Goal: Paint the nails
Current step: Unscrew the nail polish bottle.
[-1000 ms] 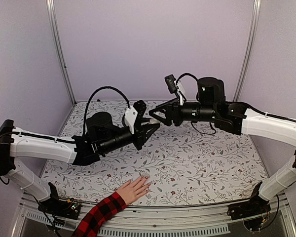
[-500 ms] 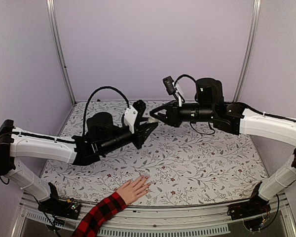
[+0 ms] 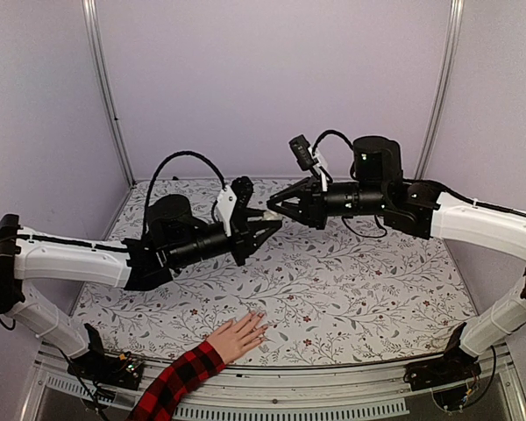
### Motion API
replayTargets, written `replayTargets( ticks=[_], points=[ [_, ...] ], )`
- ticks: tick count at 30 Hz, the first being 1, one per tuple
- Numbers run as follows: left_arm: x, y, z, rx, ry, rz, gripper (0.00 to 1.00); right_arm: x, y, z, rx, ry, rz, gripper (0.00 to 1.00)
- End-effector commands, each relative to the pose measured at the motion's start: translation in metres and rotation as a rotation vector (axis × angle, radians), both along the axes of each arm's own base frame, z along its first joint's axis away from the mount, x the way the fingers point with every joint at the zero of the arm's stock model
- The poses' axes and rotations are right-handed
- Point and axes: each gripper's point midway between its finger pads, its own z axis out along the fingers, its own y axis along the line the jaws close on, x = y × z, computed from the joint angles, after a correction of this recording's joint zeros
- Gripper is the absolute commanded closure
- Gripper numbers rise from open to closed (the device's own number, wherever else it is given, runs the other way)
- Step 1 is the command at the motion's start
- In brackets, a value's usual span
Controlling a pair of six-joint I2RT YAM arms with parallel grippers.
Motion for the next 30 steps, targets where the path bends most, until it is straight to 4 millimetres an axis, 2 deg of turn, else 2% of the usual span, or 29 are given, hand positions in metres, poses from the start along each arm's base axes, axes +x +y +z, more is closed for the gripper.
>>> replayTargets(
  ticks=[1,11,15,22,30],
  points=[
    [-0.059,-0.015,0.021,-0.049,-0.066,-0.325,1.00,-0.018,0.001,0.027,0.075,-0.081,0.096,0.89],
    [-0.111,-0.013,0.032,-0.086,-0.074,-0.644,1.00,-0.064,-0.005,0.044,0.138,-0.186,0.335,0.89],
    [-0.126,-0.012,0.036,-0.093,-0.065,-0.744,1.00,-0.082,-0.009,0.049,0.161,-0.227,0.437,0.90],
    [-0.143,-0.011,0.036,-0.096,-0.047,-0.868,1.00,-0.106,-0.017,0.056,0.199,-0.277,0.567,0.90],
    [-0.141,-0.012,0.034,-0.097,-0.048,-0.861,1.00,-0.112,-0.022,0.058,0.206,-0.302,0.584,0.91]
  ],
)
